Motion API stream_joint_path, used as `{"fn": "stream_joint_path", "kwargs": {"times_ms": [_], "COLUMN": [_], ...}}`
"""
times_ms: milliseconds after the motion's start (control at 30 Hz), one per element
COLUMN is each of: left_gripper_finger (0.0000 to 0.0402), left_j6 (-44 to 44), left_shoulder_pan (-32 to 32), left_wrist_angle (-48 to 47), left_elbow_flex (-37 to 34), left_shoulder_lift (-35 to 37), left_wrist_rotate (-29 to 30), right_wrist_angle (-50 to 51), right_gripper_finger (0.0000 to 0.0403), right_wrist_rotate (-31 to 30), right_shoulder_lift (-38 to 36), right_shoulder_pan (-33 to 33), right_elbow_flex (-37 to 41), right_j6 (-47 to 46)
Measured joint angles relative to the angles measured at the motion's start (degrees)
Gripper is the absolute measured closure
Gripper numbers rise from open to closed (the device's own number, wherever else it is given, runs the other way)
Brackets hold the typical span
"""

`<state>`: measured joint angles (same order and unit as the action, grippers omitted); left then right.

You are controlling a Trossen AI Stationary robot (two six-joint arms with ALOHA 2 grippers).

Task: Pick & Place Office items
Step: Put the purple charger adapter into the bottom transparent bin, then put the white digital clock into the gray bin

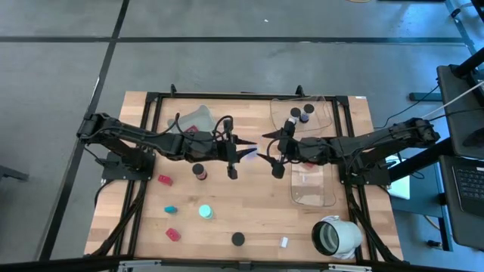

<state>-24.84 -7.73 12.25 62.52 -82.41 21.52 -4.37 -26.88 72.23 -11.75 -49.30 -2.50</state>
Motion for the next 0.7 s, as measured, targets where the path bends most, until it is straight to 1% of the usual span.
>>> {"fn": "stream_joint_path", "kwargs": {"times_ms": [267, 400, 533, 700], "left_gripper_finger": [0.0379, 0.0394, 0.0391, 0.0361], "left_j6": [-0.42, 0.1, 0.89, 3.29], "left_shoulder_pan": [0.48, 0.42, 0.47, 0.47], "left_wrist_angle": [-1.36, -3.27, -5.27, -6.2], "left_elbow_flex": [0.0, 0.0, 0.0, 0.0], "left_shoulder_lift": [0.0, 0.0, 0.0, 0.02], "left_wrist_rotate": [-0.21, 0.78, 1.53, 1.53], "right_wrist_angle": [-0.35, 1.3, 4.07, 8.97], "right_gripper_finger": [0.0076, 0.0076, 0.0076, 0.0076], "right_wrist_rotate": [-0.11, -0.08, 0.81, 2.33], "right_shoulder_lift": [0.0, 0.0, 0.0, 0.0], "right_shoulder_pan": [0.0, -0.15, -0.15, -0.13], "right_elbow_flex": [0.0, 0.0, 0.0, 0.0], "right_j6": [-0.12, -2.07, -5.73, -10.83]}}
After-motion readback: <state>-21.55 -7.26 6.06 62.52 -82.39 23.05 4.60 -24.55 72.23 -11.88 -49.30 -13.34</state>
